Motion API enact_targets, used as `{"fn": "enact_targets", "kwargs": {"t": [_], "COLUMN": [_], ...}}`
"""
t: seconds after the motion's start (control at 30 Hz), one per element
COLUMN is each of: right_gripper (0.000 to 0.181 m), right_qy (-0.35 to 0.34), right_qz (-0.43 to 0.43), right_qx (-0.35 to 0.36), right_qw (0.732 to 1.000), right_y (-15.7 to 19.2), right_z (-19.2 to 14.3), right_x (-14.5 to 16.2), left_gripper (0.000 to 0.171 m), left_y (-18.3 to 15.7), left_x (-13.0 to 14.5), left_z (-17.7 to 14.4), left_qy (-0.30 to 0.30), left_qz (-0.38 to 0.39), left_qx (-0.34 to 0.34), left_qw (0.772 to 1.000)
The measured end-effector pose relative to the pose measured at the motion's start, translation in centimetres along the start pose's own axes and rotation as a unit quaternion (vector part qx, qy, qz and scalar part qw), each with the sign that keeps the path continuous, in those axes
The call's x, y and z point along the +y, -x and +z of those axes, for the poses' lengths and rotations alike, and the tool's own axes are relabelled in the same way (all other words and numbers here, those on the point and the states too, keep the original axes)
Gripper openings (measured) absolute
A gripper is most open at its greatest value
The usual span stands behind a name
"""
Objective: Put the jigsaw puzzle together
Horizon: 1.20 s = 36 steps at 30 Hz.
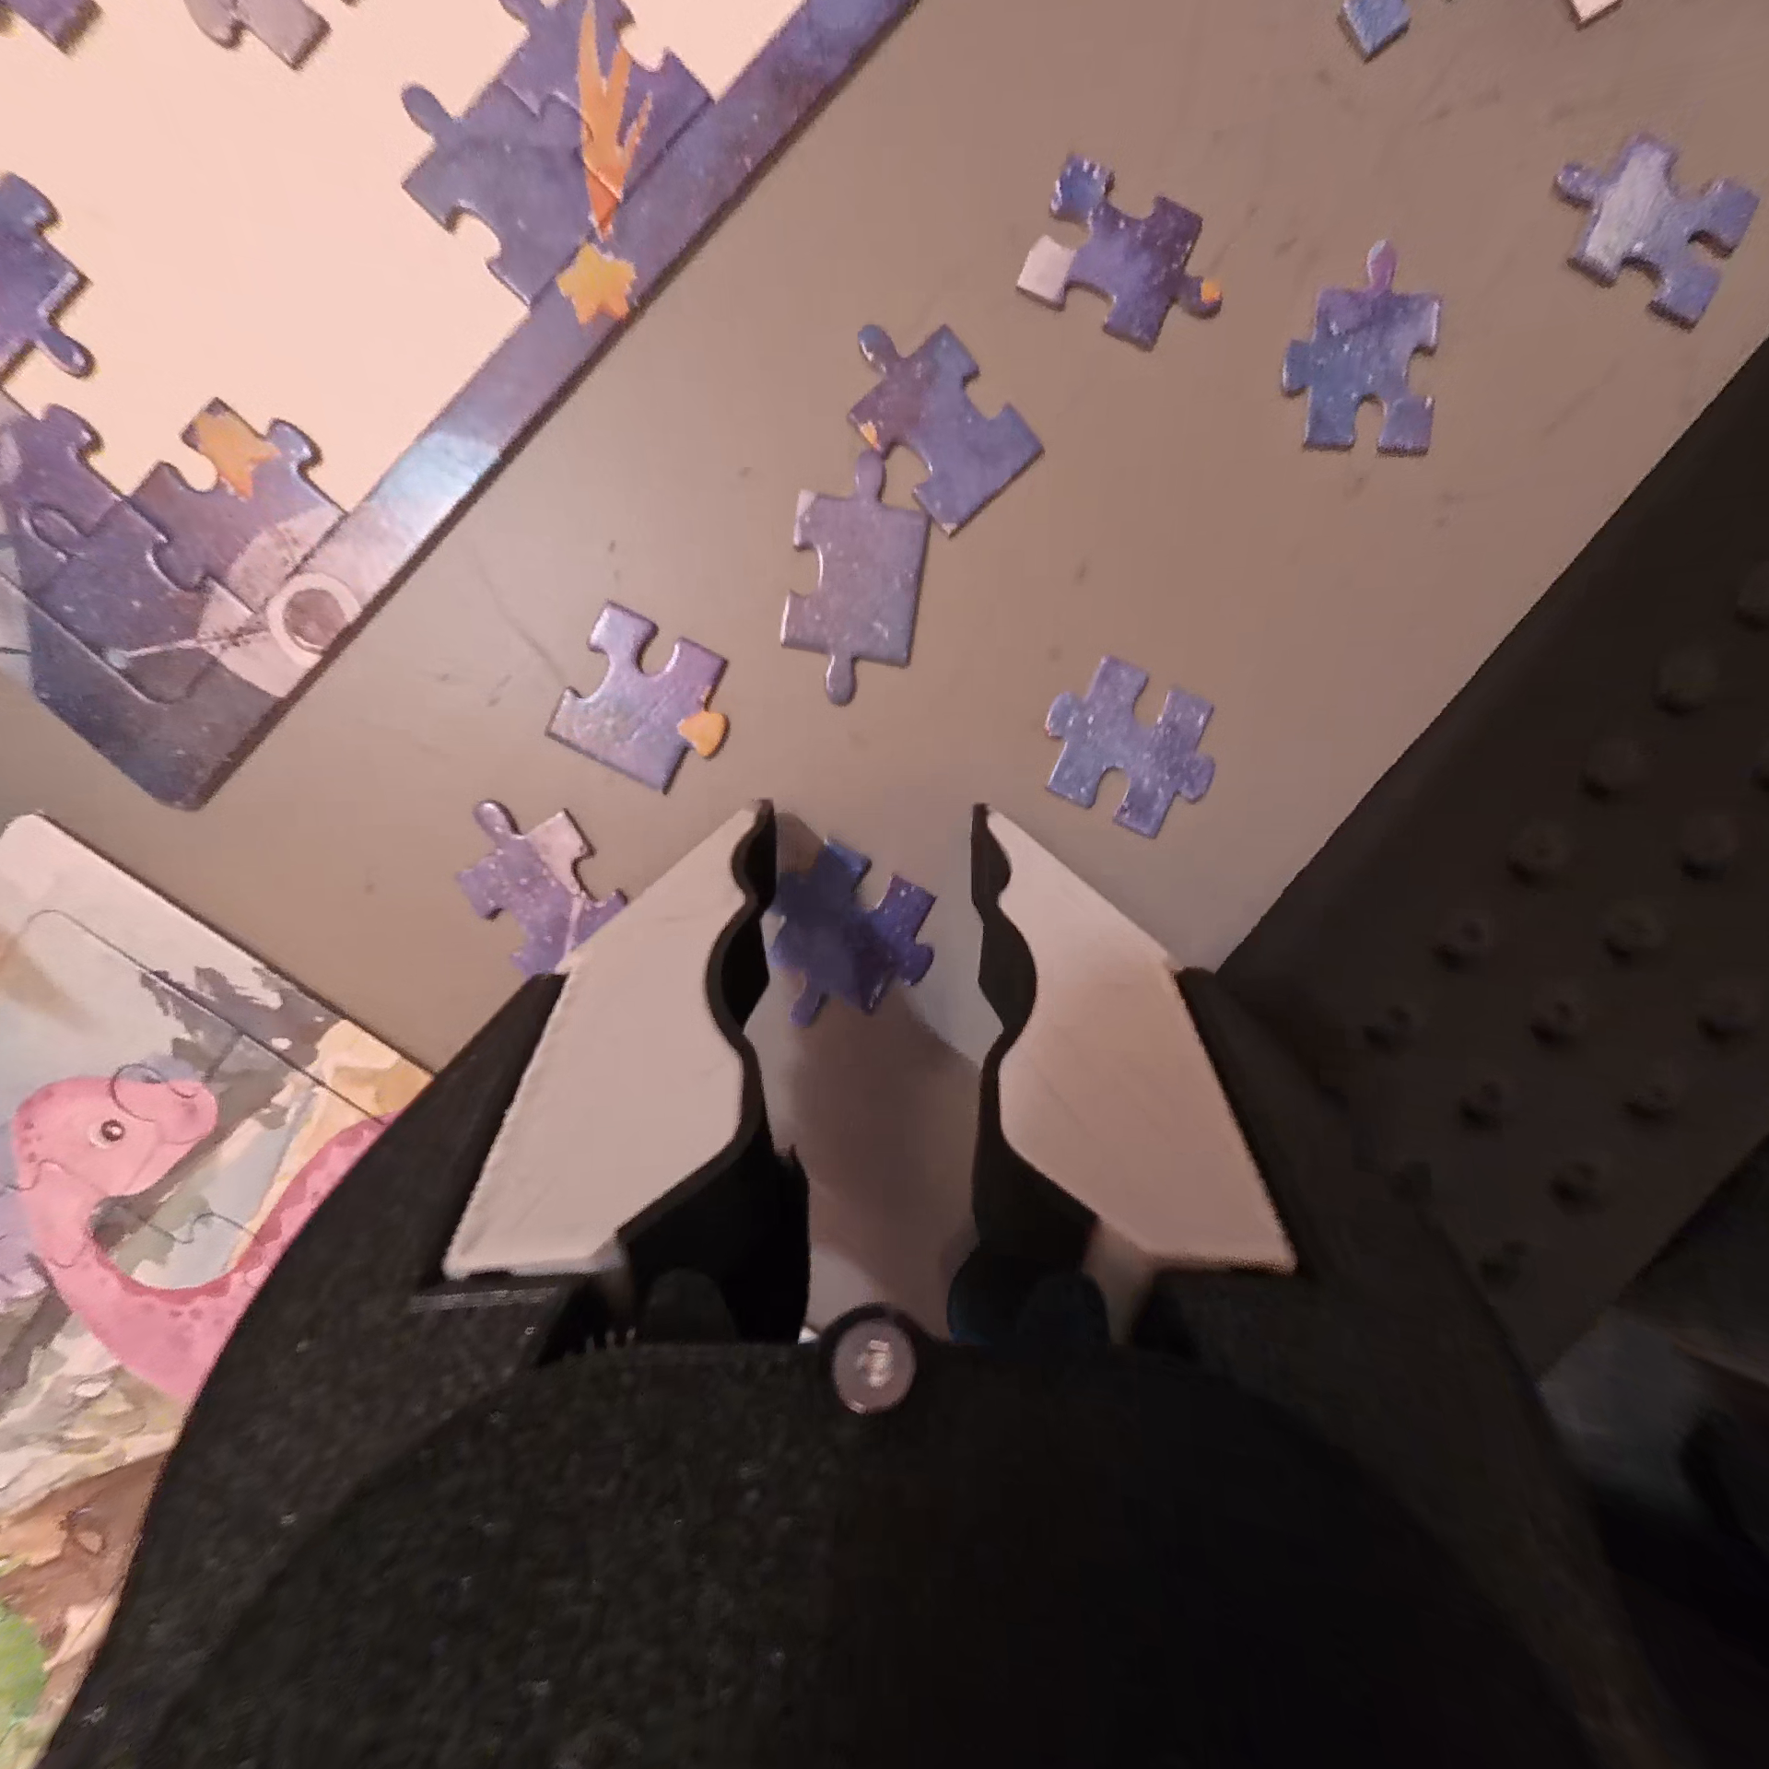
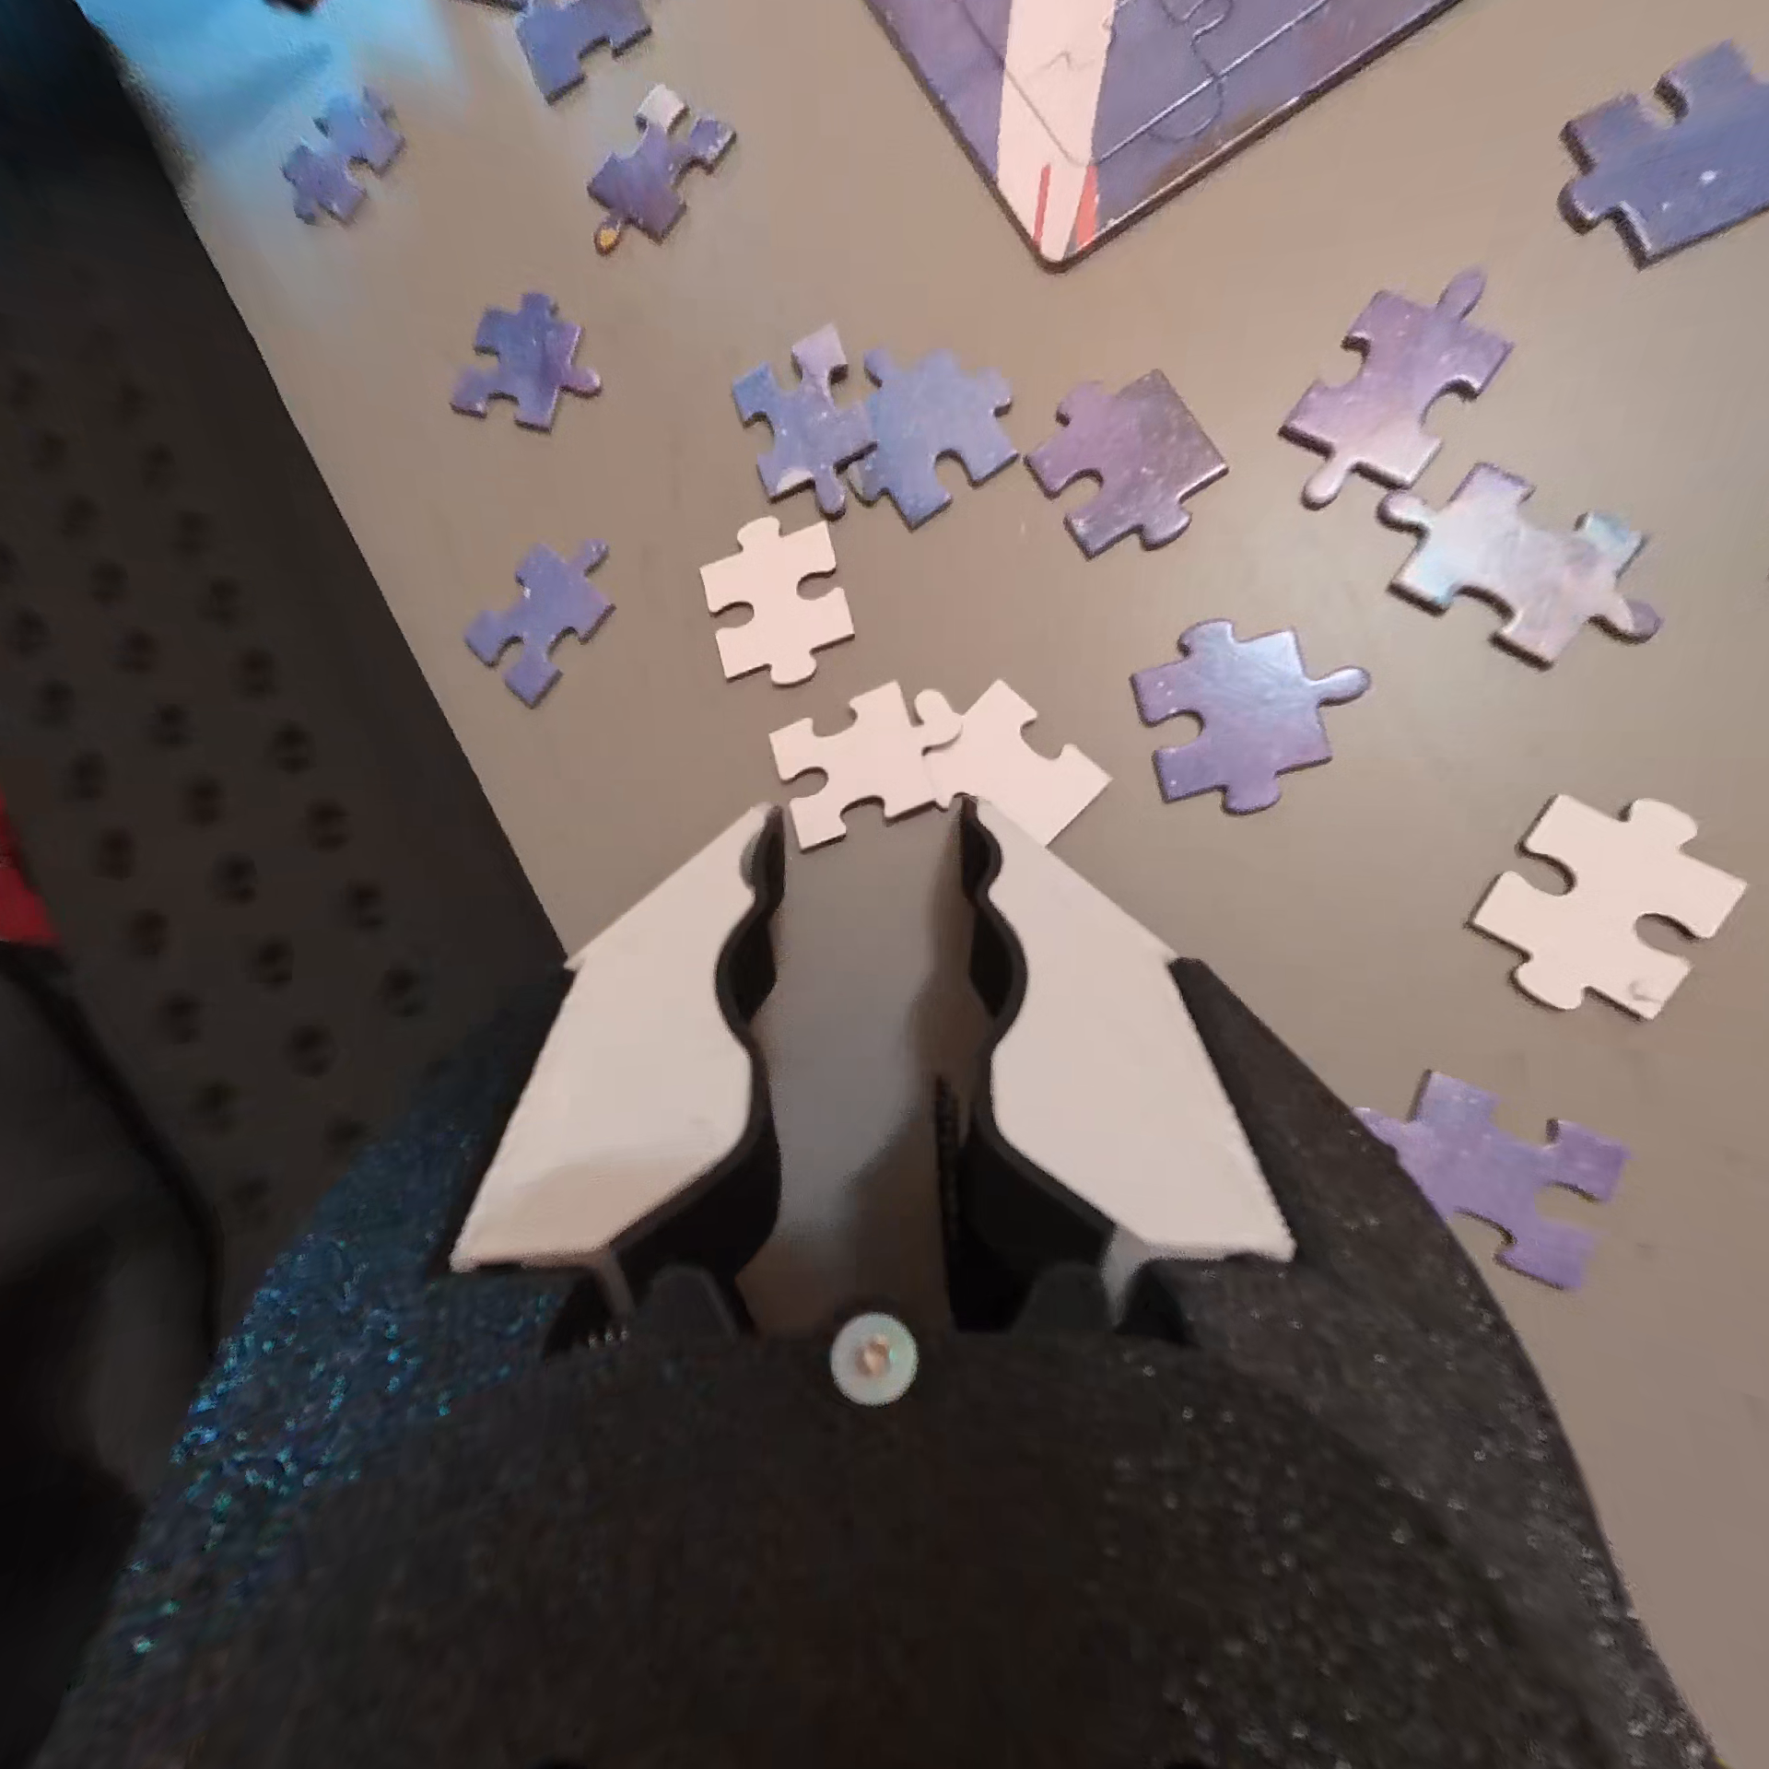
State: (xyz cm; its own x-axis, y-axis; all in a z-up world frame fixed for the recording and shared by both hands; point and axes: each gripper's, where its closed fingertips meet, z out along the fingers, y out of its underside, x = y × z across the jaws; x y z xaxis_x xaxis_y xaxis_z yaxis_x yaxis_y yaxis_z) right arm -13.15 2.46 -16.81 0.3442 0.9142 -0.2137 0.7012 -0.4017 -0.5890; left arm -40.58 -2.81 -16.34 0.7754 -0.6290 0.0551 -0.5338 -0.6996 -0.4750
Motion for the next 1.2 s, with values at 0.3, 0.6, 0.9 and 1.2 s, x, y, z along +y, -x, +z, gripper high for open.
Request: {"fn": "enact_targets", "kwargs": {"t": [0.3,0.6,0.9,1.2], "right_gripper": [0.057,0.034,0.0,0.039], "right_qy": [0.017,0.008,-0.077,0.011], "right_qz": [-0.083,-0.069,0.014,0.029], "right_qx": [0.054,0.063,0.007,0.143], "right_qw": [0.995,0.996,0.997,0.989], "right_y": [0.4,0.6,0.6,-4.4], "right_z": [0.8,0.7,-1.5,-1.2], "right_x": [-0.5,-0.4,-1.9,-0.1], "left_gripper": [0.04,0.04,0.04,0.04], "left_y": [-1.2,-2.4,-6.9,-8.2], "left_x": [-1.7,-3.1,-8.2,-8.2], "left_z": [0.2,0.3,-0.1,0.0], "left_qy": [-0.028,-0.049,-0.135,-0.136], "left_qz": [0.018,0.028,0.041,0.059], "left_qx": [-0.005,-0.005,0.061,0.063], "left_qw": [0.999,0.998,0.988,0.987]}}
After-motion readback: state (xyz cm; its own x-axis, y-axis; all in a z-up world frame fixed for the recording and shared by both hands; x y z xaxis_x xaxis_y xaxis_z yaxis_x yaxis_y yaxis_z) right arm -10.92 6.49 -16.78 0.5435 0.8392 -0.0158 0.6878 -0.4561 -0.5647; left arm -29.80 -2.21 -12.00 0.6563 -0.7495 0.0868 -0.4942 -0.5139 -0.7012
